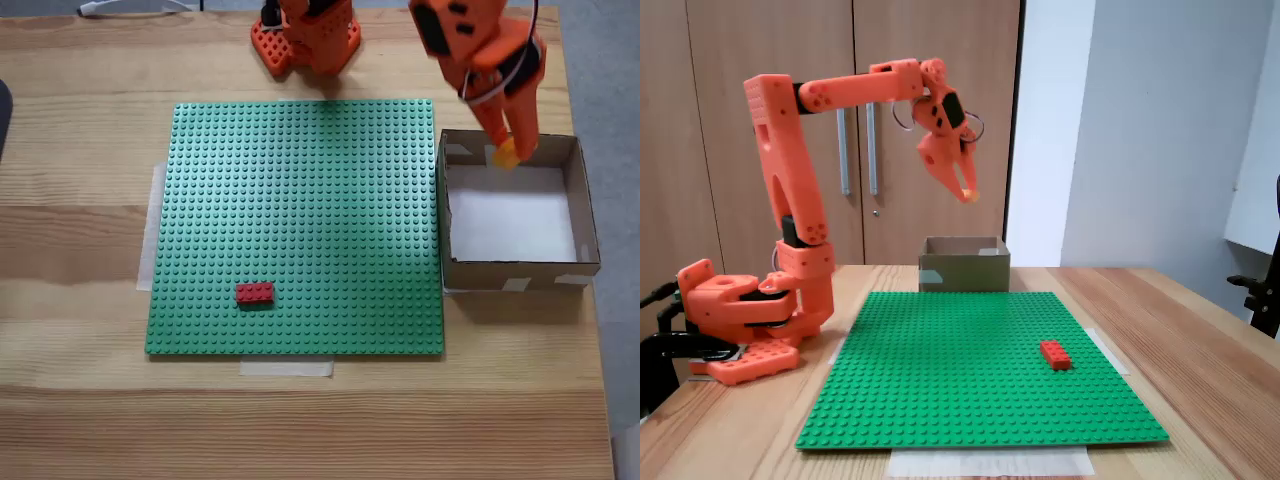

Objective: Pick the yellow lego block and put it in the box.

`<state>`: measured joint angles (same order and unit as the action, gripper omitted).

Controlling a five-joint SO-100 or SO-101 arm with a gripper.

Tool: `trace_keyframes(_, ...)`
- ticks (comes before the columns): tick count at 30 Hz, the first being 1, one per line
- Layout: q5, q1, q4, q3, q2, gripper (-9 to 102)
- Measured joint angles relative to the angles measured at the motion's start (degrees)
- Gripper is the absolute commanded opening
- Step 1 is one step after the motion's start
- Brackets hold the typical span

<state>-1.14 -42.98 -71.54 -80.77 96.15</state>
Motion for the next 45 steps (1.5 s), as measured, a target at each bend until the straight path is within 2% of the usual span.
trace_keyframes(6, 0.0, -0.88, 0.26, 0.09, -7.65, -1)
trace_keyframes(19, 0.7, -5.19, -3.34, 11.51, -24.35, -1)
trace_keyframes(45, -0.7, -4.39, 9.58, 10.28, -38.32, -1)
